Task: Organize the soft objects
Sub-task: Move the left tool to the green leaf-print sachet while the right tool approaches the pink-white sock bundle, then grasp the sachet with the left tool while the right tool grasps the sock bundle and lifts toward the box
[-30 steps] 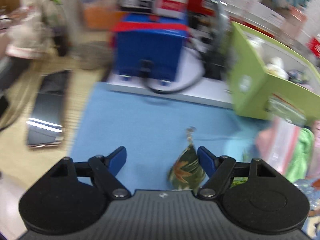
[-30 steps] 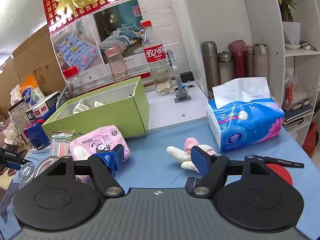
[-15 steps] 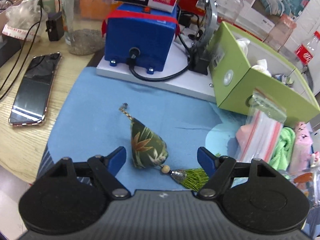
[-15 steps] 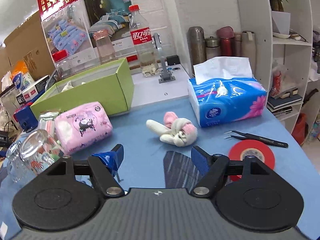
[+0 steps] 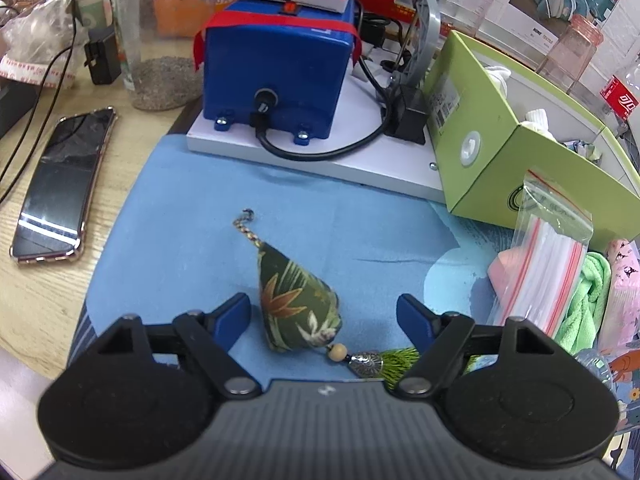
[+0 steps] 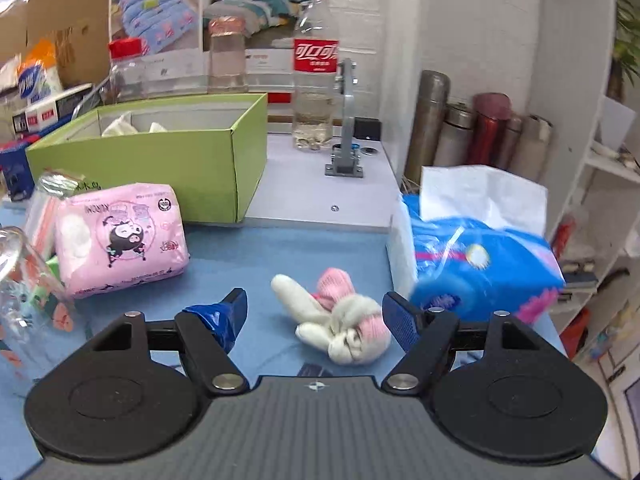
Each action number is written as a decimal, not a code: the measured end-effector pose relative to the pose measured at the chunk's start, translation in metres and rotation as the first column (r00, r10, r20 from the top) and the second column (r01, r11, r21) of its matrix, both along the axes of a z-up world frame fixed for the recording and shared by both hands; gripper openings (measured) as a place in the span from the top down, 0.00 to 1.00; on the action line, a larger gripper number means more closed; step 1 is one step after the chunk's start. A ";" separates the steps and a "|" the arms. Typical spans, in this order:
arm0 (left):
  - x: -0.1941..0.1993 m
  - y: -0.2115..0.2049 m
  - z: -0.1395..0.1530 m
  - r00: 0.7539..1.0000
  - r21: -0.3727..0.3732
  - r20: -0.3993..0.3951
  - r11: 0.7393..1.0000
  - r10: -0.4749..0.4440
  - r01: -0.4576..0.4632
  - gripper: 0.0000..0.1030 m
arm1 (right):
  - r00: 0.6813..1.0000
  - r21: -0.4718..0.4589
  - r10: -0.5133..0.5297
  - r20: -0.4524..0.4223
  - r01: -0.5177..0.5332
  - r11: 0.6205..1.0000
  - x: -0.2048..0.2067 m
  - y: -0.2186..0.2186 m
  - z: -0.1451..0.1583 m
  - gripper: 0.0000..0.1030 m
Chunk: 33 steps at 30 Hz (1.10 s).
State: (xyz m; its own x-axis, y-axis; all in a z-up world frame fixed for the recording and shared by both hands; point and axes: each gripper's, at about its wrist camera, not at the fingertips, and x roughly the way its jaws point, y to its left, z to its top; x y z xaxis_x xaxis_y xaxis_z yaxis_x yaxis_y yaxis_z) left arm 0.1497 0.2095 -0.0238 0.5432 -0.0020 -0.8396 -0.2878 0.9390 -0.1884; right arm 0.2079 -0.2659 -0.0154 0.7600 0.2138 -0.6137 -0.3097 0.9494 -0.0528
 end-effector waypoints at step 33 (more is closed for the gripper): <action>-0.013 0.002 0.000 0.999 0.067 0.041 0.998 -0.020 0.017 0.75 | 0.997 0.100 -0.050 -0.055 0.055 0.993 0.022 -0.017 -0.032 0.79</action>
